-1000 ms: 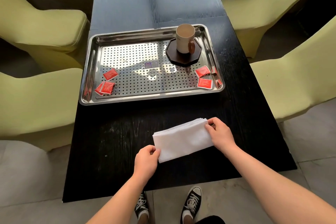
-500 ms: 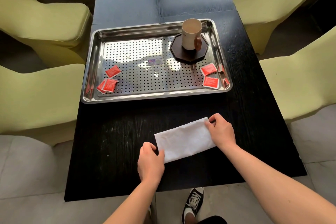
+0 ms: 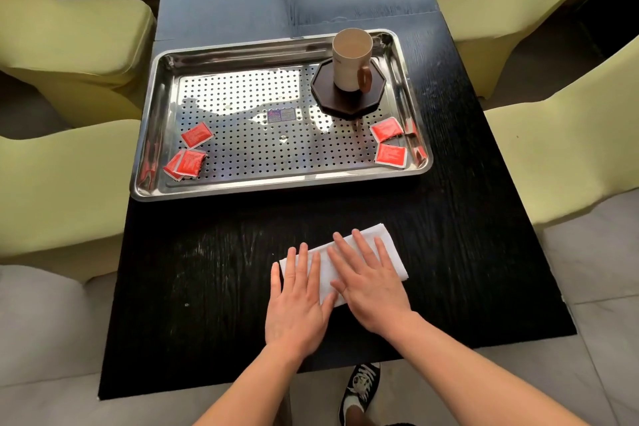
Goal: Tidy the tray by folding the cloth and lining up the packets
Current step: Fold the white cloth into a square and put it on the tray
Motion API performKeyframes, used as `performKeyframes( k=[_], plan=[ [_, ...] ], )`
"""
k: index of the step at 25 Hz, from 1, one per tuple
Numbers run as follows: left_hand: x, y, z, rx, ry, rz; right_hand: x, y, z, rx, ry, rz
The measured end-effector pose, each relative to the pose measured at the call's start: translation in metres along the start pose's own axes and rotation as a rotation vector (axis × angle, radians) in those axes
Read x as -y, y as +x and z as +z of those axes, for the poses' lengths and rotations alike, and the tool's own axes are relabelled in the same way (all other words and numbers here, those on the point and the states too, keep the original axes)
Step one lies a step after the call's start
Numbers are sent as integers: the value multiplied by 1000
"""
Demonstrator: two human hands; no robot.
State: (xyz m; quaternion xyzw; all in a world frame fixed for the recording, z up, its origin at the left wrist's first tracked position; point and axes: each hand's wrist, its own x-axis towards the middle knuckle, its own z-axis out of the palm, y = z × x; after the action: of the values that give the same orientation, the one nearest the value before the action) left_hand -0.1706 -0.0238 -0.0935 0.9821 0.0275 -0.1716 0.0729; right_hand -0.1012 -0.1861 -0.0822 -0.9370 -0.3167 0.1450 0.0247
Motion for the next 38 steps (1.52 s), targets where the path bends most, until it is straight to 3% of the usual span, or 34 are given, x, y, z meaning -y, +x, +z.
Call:
performKeyframes(
  k=[4, 11, 13, 17, 20, 23, 26, 29, 32, 34, 38],
  plan=[
    [5, 0, 4, -2, -5, -2, -30, 6, 10, 42, -102, 27],
    [1, -1, -4, 19, -7, -34, -64, -9, -3, 50, -91, 254],
    [-4, -13, -11, -45, -117, -155, -52, -26, -7, -37, -6, 348],
    [-13, -41, -25, -179, -738, -609, -32, -67, 0, -287, 294, 517],
    [-16, -34, -33, -46, -993, -853, -20, -69, -4, -270, 459, 604],
    [-10, -17, -37, 5, -1100, -956, -15, -55, -16, -213, 610, 723],
    [6, -12, -44, 50, -1175, -997, -7, -46, -23, -194, 690, 767],
    [28, -17, -46, -40, -1183, -1003, 5, -46, -26, -151, 704, 773],
    [35, -28, -51, -101, -1235, -927, 20, -45, -27, -250, 757, 716],
    [32, -33, -54, -142, -1169, -838, 38, -35, -30, -297, 1016, 672],
    [19, -34, -65, -242, -978, -712, 80, -1, -38, -203, 1650, 666]
  ],
)
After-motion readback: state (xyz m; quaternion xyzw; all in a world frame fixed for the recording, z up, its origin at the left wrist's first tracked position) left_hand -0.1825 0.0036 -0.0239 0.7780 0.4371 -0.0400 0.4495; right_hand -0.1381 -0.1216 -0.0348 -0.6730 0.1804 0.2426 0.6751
